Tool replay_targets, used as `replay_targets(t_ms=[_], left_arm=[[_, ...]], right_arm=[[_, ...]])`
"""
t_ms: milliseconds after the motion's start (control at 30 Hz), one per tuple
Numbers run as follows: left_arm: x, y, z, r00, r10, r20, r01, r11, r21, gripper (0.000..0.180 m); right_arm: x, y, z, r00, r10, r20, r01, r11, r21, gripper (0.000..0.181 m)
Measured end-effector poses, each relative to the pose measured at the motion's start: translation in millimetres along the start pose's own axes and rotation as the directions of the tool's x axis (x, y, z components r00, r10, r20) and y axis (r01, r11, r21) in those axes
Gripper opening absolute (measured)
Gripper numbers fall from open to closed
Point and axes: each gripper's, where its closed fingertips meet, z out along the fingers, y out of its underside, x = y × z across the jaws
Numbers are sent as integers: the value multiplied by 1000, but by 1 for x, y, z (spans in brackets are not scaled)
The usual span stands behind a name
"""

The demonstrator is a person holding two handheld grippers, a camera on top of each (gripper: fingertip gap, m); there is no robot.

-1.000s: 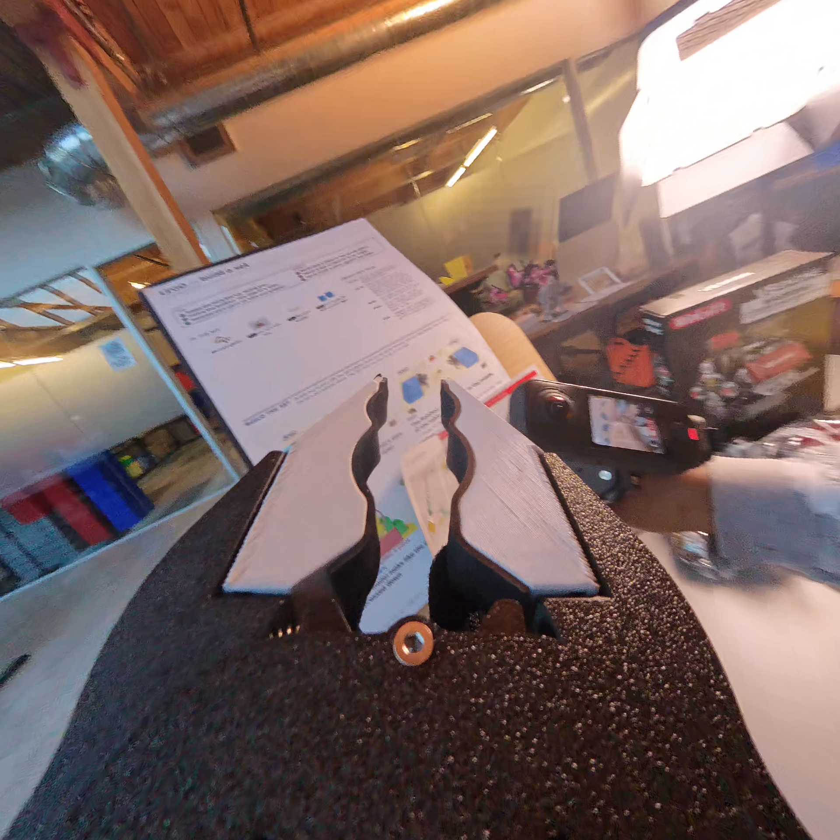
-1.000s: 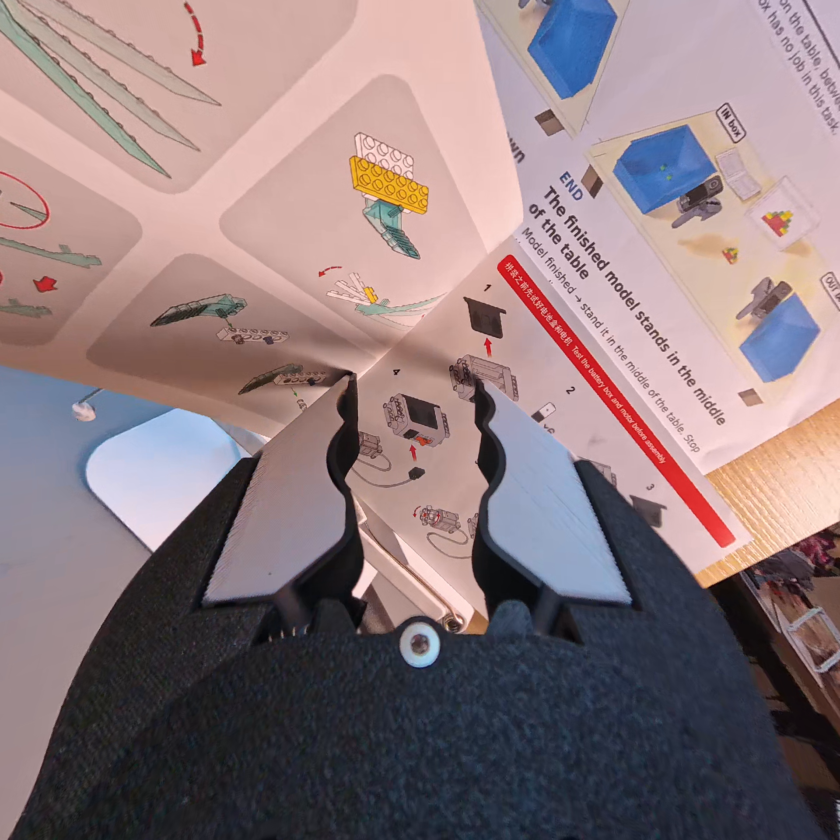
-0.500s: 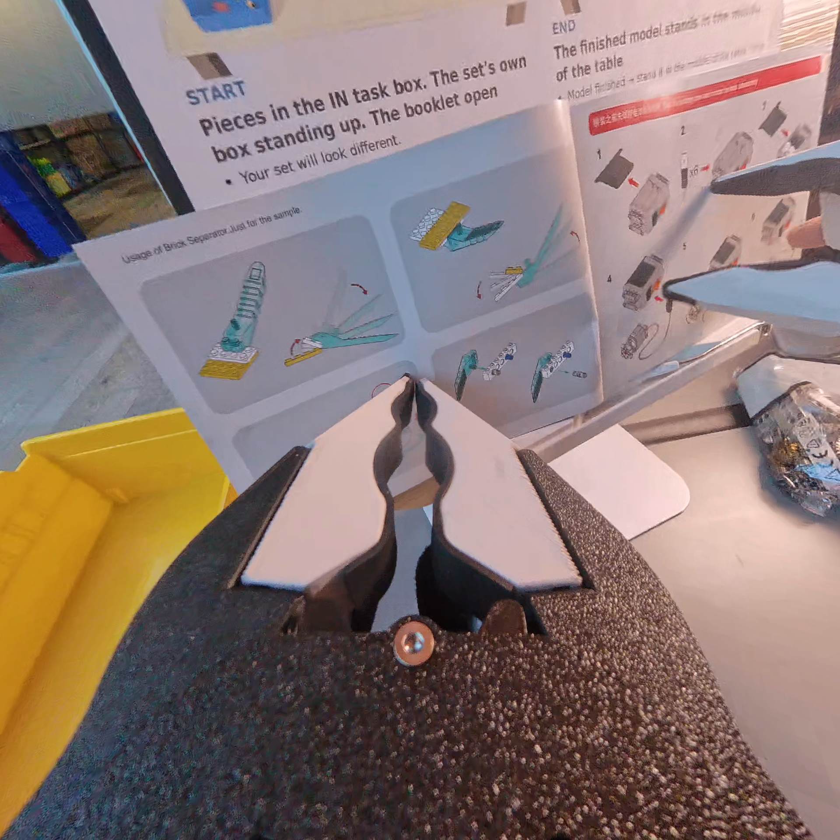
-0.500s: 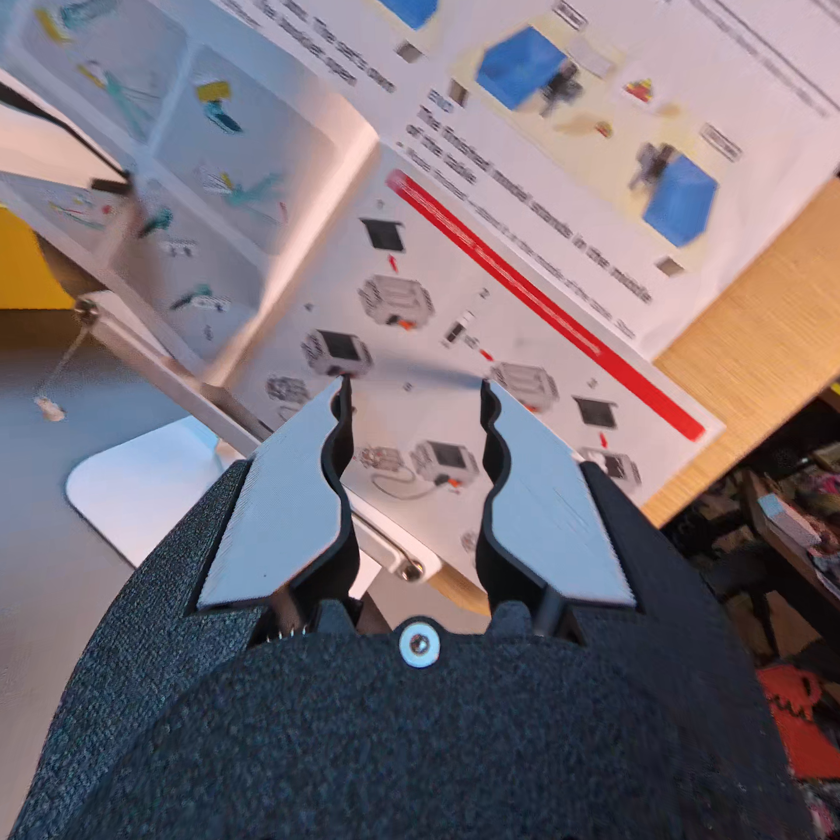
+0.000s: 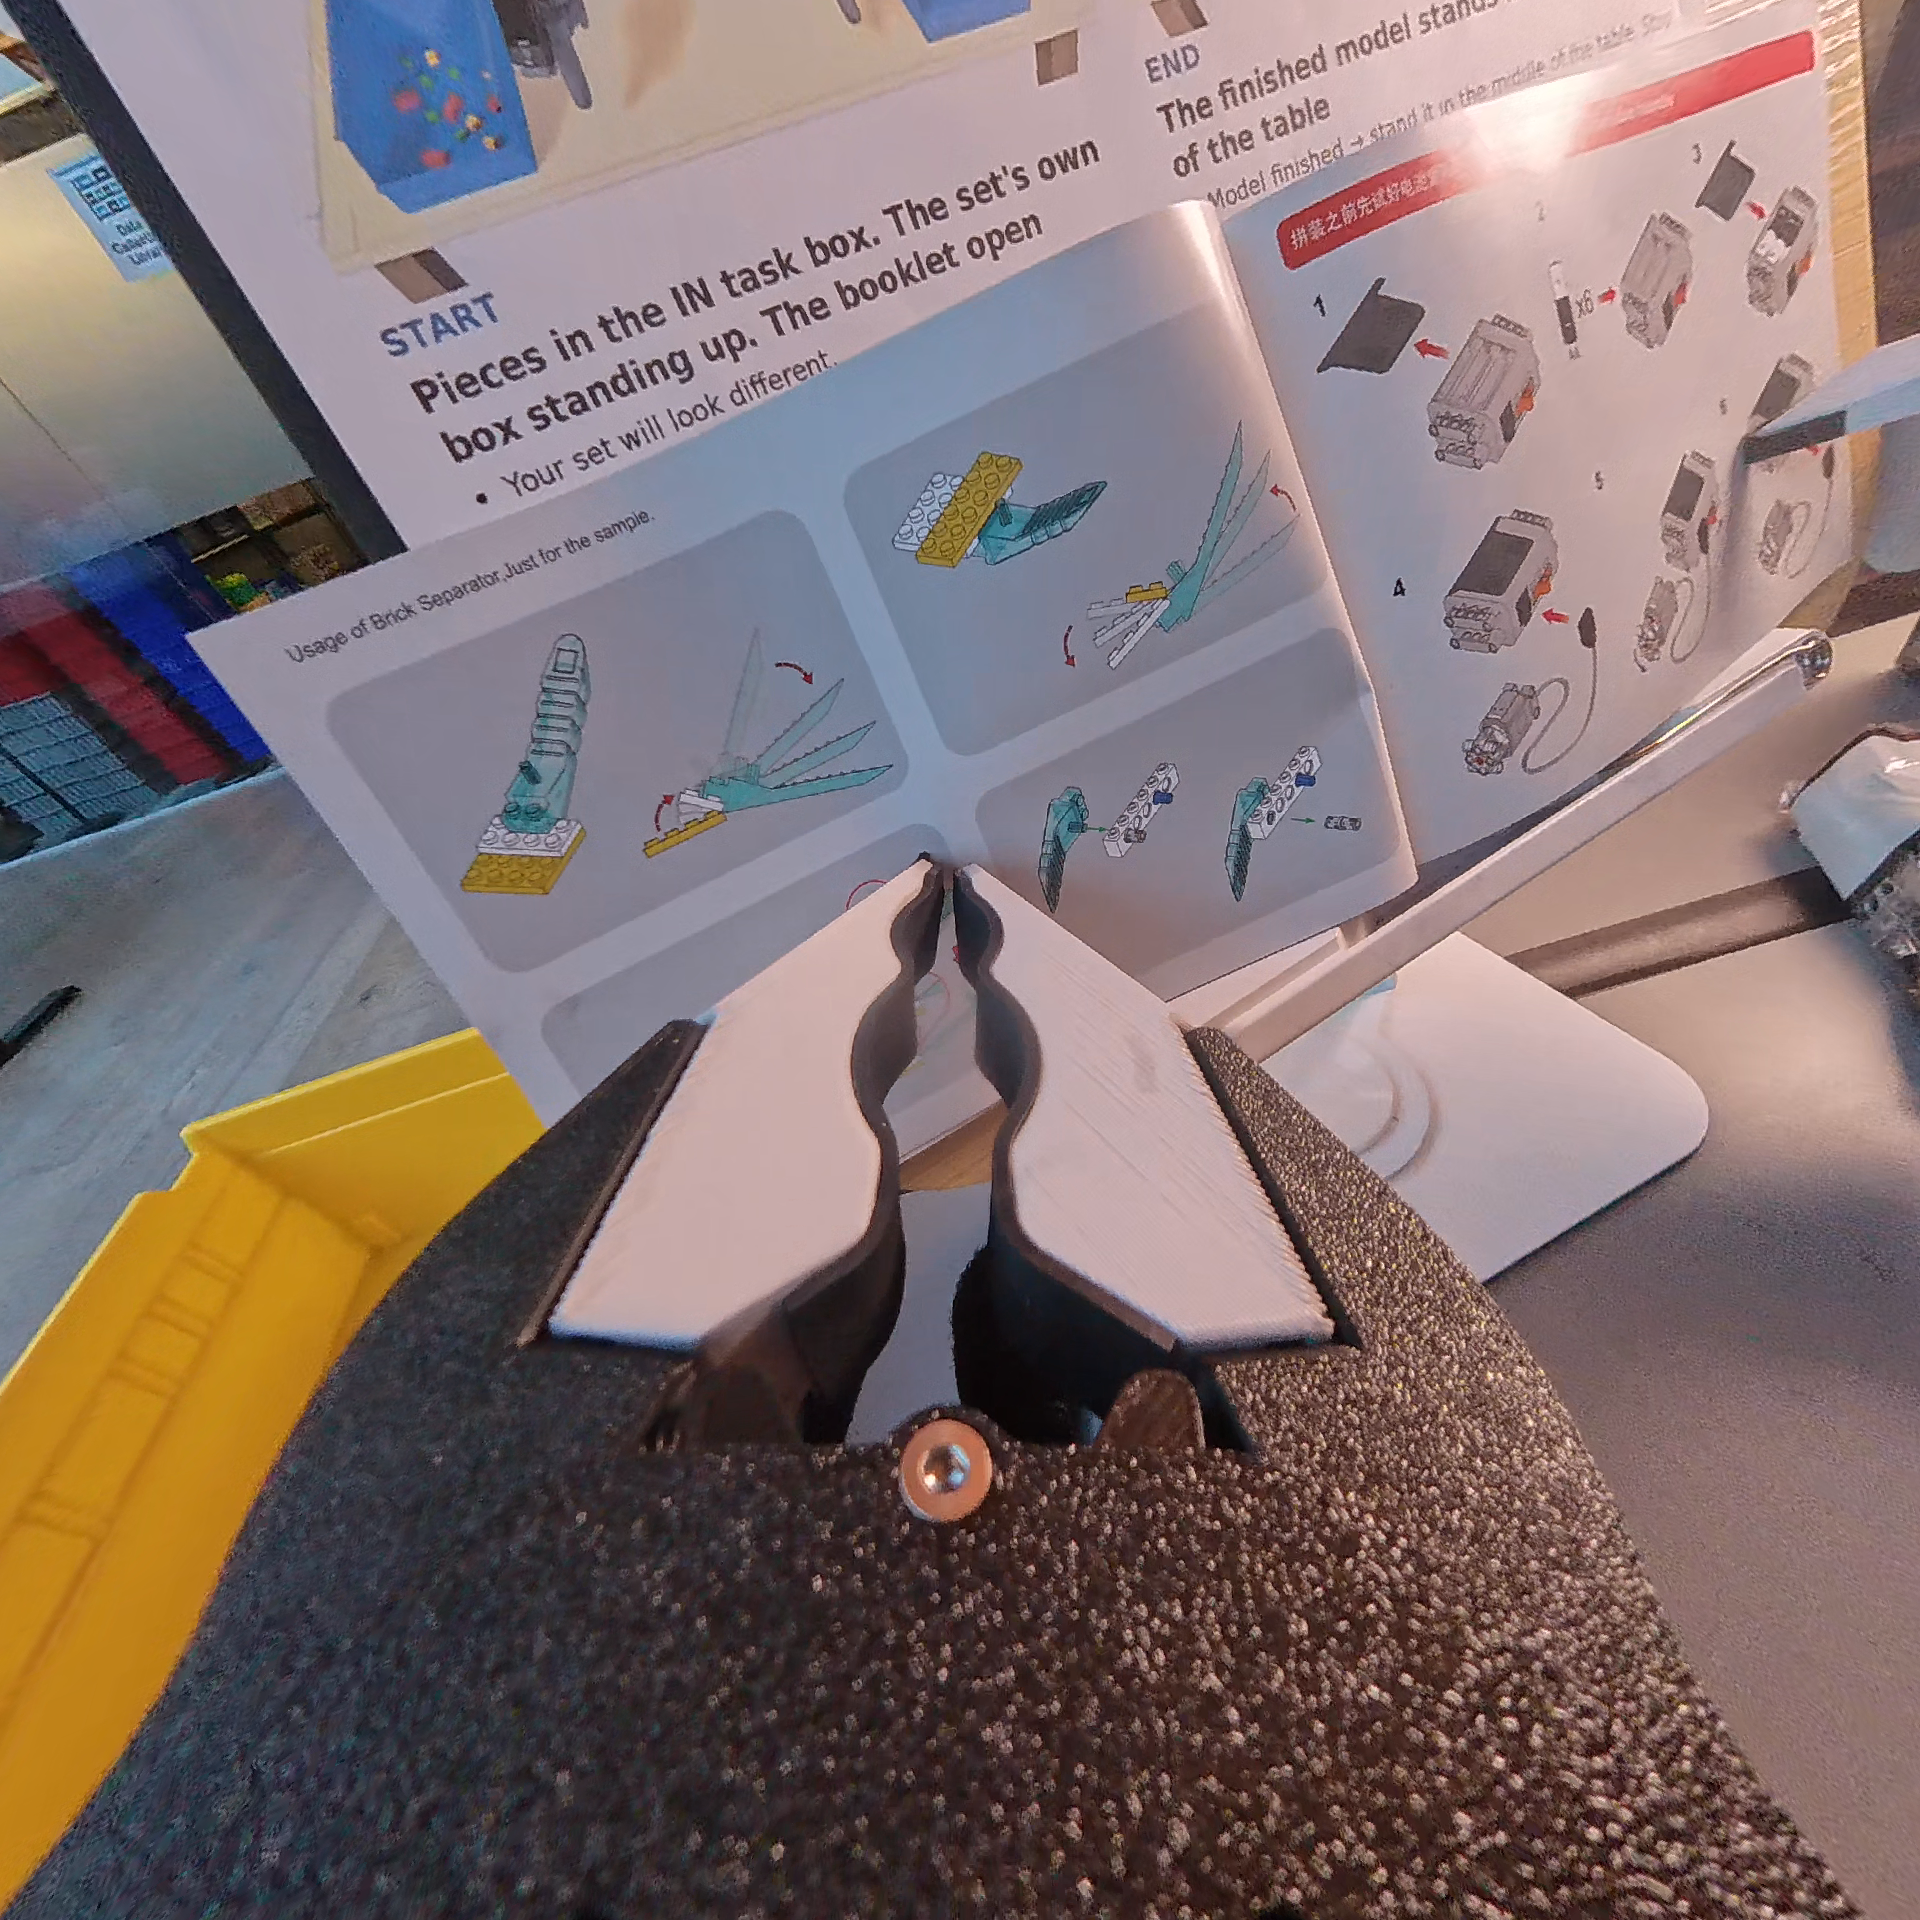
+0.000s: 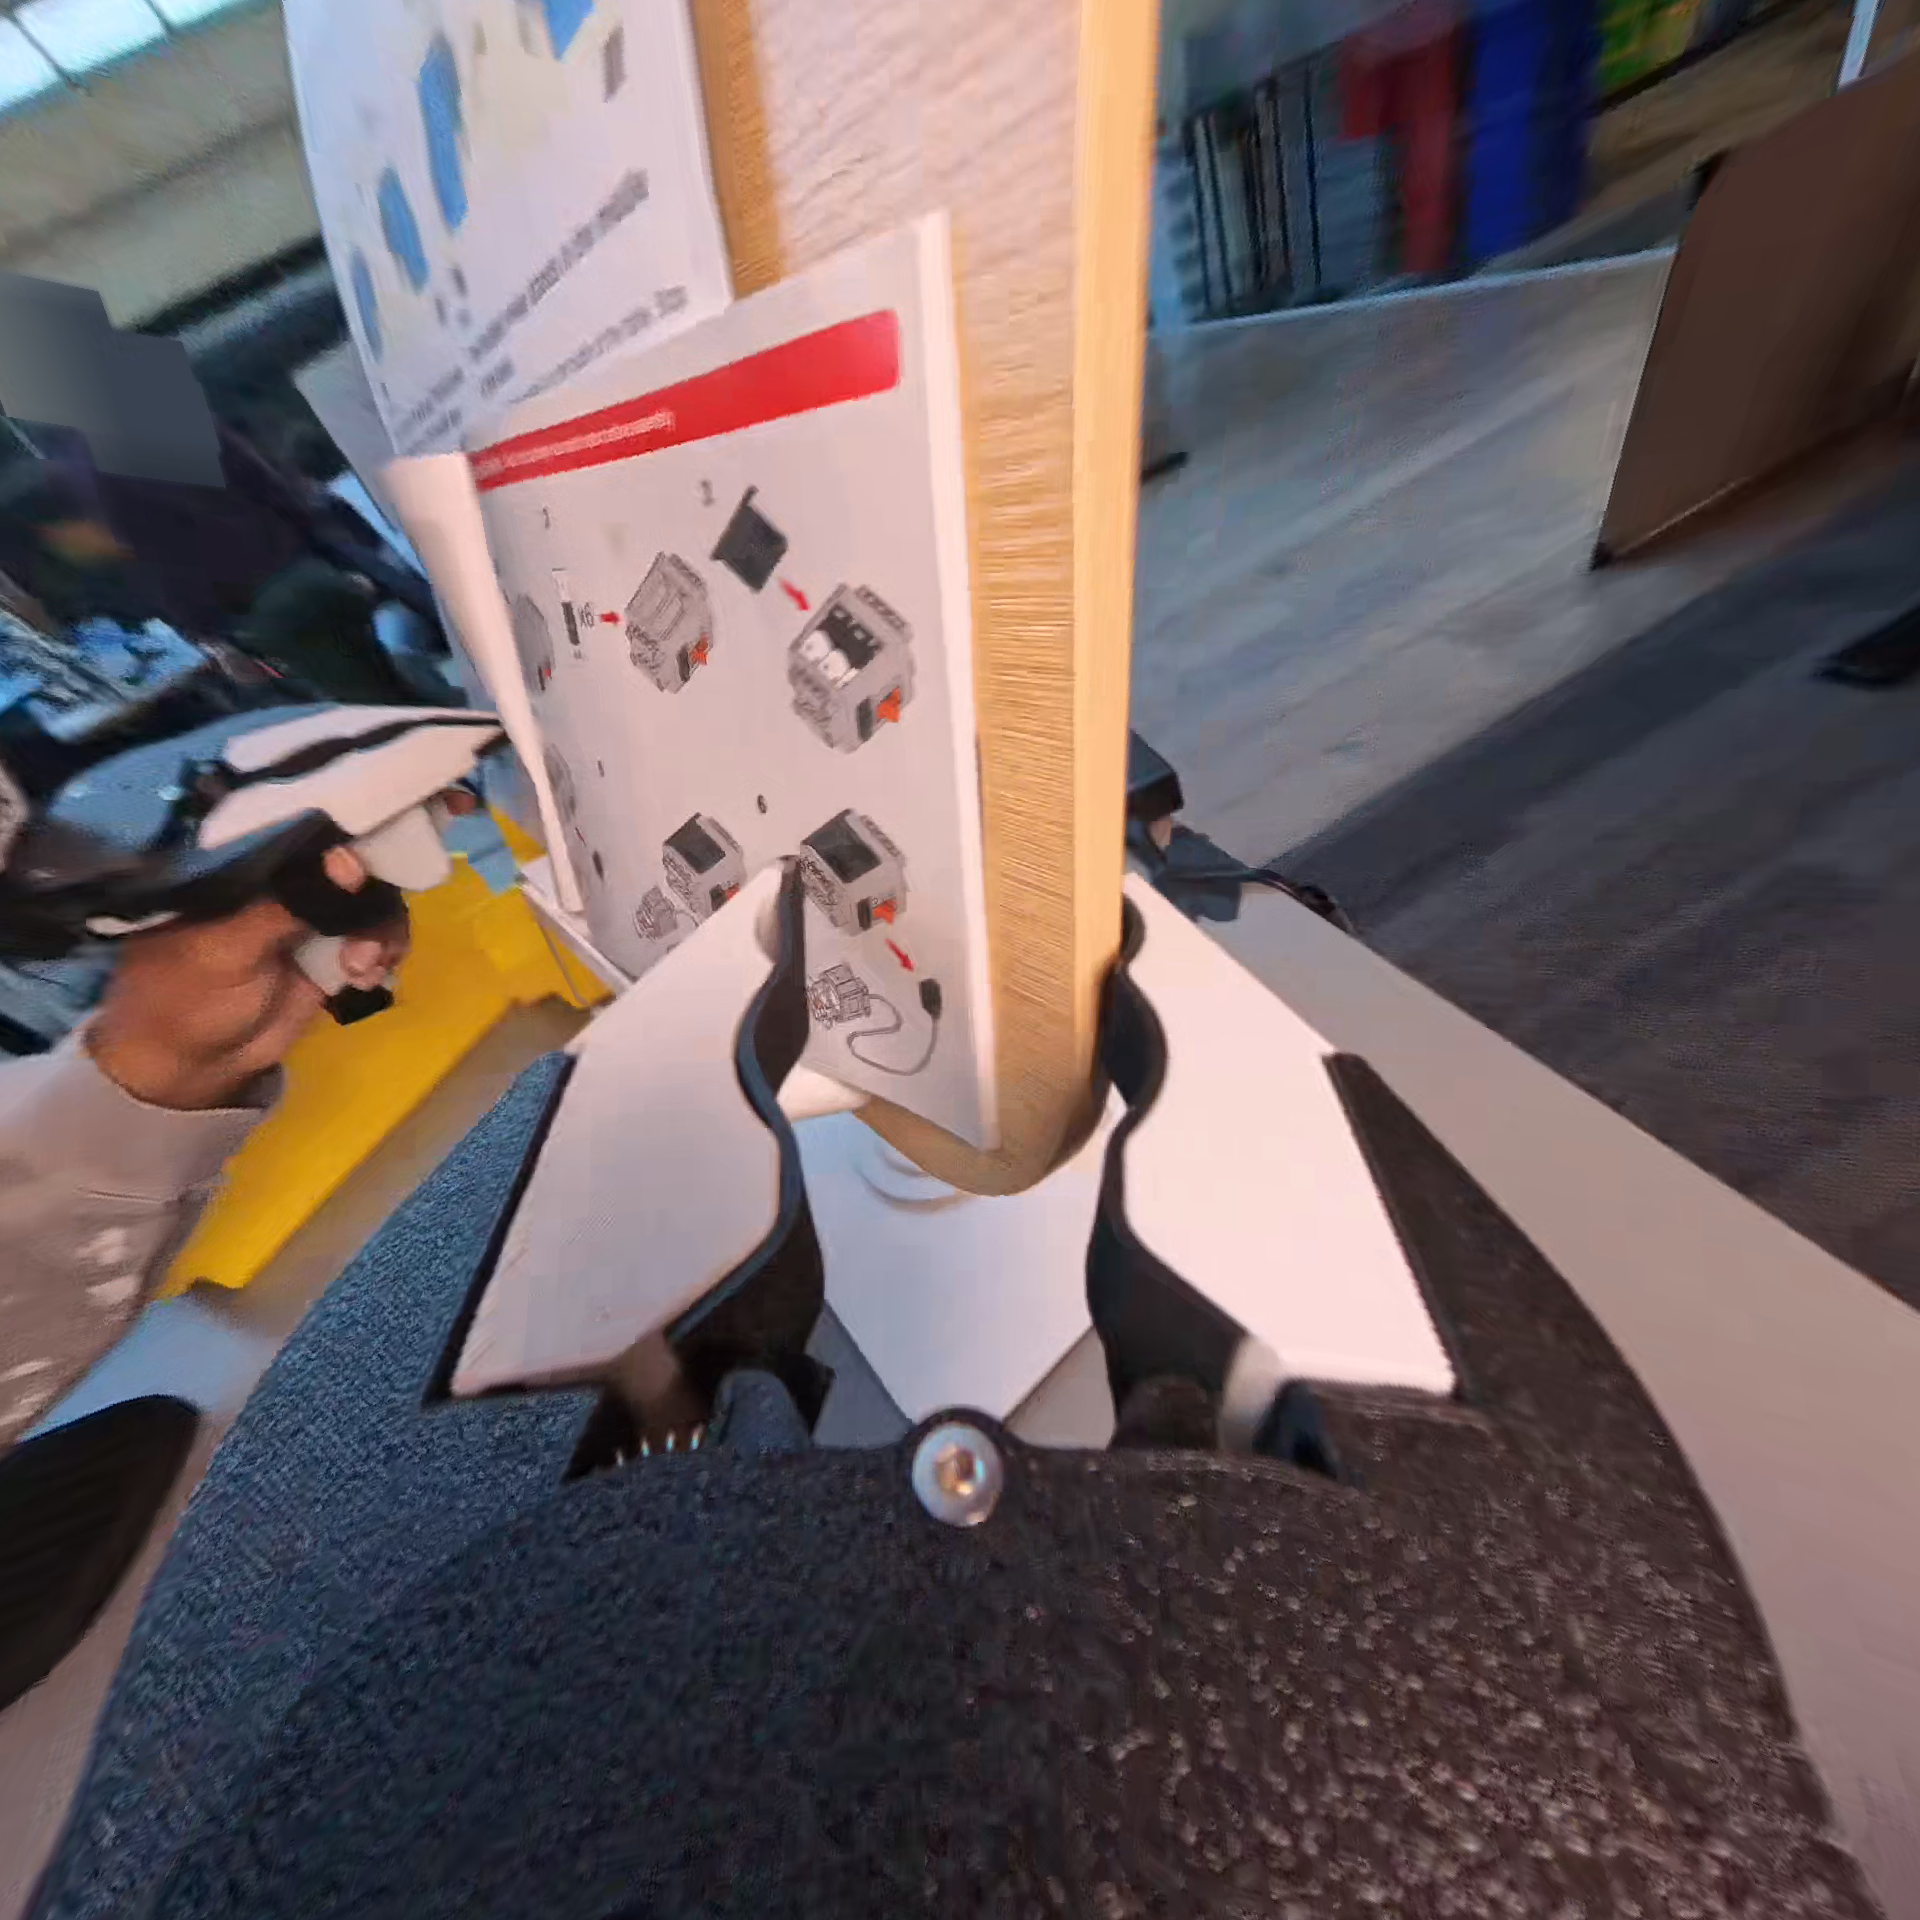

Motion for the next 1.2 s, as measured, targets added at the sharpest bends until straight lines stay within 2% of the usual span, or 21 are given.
replay_targets(t_ms=[100, 200, 367, 533, 633, 733, 800, 833, 900, 967, 1000, 1067, 1200], left_arm=[[3, 1, 2, 1000, 11, -23, -11, 1000, -5, 0], [3, 6, 9, 999, 21, -28, -22, 999, -27, 7], [1, 5, 16, 999, 36, -32, -37, 999, -26, 8], [-18, 3, 6, 999, -36, 17, 36, 999, 18, 15], [-49, 4, -3, 983, -164, 88, 156, 984, 86, 35], [-69, 16, 9, 943, -331, 37, 329, 943, 43, 81], [-74, 21, 21, 917, -396, -51, 397, 918, 10, 99], [-69, 20, 26, 892, -424, -154, 429, 903, -4, 96], [-49, 14, 29, 766, -515, -385, 529, 845, -78, 77], [-31, 7, 25, 606, -569, -556, 588, 791, -169, 38], [-30, 7, 27, 587, -572, -573, 593, 786, -176, 34], [-30, 8, 26, 615, -539, -575, 564, 811, -157, 33], [-20, 6, 21, 595, -543, -593, 575, 803, -158, 31]], right_arm=[[-7, 1, -8, 993, 32, 117, -37, 998, 45, 35], [-19, 6, -17, 980, 42, 194, -53, 997, 53, 24], [-18, 6, -18, 982, 25, 190, -29, 999, 19, 22], [-17, 6, -18, 982, 14, 187, -19, 999, 29, 23], [-17, 5, -19, 986, 9, 165, -14, 1000, 25, 24], [-16, 5, -19, 987, 3, 163, -5, 1000, 16, 24], [-15, 4, -20, 988, -6, 154, 4, 1000, 11, 24], [-15, 4, -20, 988, -4, 154, 2, 1000, 11, 24], [-15, 4, -21, 987, -5, 162, 4, 1000, 8, 23], [-15, 4, -21, 986, -2, 168, 2, 1000, 3, 23], [-15, 4, -22, 986, -1, 166, 1, 1000, -2, 23], [-15, 5, -22, 986, 7, 166, -5, 1000, -12, 22], [-17, 7, -34, 983, 11, 181, -5, 999, -32, 22]])
